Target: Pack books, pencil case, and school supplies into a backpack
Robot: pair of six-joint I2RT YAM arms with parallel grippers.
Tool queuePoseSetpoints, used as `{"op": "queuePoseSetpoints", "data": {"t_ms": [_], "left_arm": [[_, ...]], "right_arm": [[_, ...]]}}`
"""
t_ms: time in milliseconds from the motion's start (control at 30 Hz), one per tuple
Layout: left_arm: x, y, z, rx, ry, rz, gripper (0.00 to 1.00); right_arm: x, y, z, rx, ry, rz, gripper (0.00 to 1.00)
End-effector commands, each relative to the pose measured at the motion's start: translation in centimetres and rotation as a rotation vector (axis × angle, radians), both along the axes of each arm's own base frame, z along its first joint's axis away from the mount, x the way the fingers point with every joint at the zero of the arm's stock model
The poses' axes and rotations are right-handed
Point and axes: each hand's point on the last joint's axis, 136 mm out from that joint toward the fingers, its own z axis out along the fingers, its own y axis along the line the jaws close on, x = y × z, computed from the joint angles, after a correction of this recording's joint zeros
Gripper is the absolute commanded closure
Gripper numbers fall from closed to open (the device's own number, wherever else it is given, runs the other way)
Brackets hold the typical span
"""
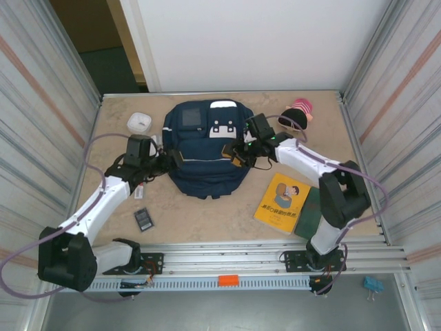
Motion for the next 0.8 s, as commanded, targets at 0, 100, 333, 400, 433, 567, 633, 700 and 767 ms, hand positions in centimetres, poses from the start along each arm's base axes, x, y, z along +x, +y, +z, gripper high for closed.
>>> {"op": "queuePoseSetpoints", "data": {"t_ms": [0, 100, 333, 400, 433, 567, 633, 700, 767], "left_arm": [[-0.2, -1.5, 2.6, -0.006, -0.049, -0.039, 0.35], [-0.4, -4.2, 3.4, -0.073, -0.035, -0.107, 0.35], [-0.3, -10.7, 1.8, -0.073, -0.035, -0.290, 0.36], [-0.3, -12.6, 1.7, -0.082, -0.025, -0.336, 0.37], [-0.3, -13.5, 1.5, -0.089, -0.008, -0.355, 0.37], [-1.0, -17.4, 0.5, -0.117, 0.035, -0.465, 0.39], [-1.7, -19.3, 0.0, -0.125, 0.058, -0.520, 0.40], [-2.3, -21.0, -0.8, -0.138, 0.100, -0.569, 0.40], [-3.2, -22.6, -1.4, -0.156, 0.145, -0.623, 0.42]], "right_arm": [[-1.5, -3.2, 2.0, -0.053, -0.008, -0.021, 0.56], [-2.8, -6.1, 2.5, -0.111, -0.004, -0.049, 0.56], [-7.1, -12.5, 0.6, -0.181, 0.081, -0.151, 0.56], [-8.7, -14.2, -0.6, -0.207, 0.129, -0.178, 0.56], [-9.6, -15.0, -1.2, -0.224, 0.157, -0.191, 0.56], [-13.0, -18.0, -3.4, -0.321, 0.227, -0.268, 0.56], [-14.2, -18.5, -4.1, -0.318, 0.246, -0.292, 0.55], [-15.3, -18.9, -5.0, -0.323, 0.270, -0.311, 0.55], [-16.5, -19.5, -6.0, -0.346, 0.308, -0.332, 0.55]]}}
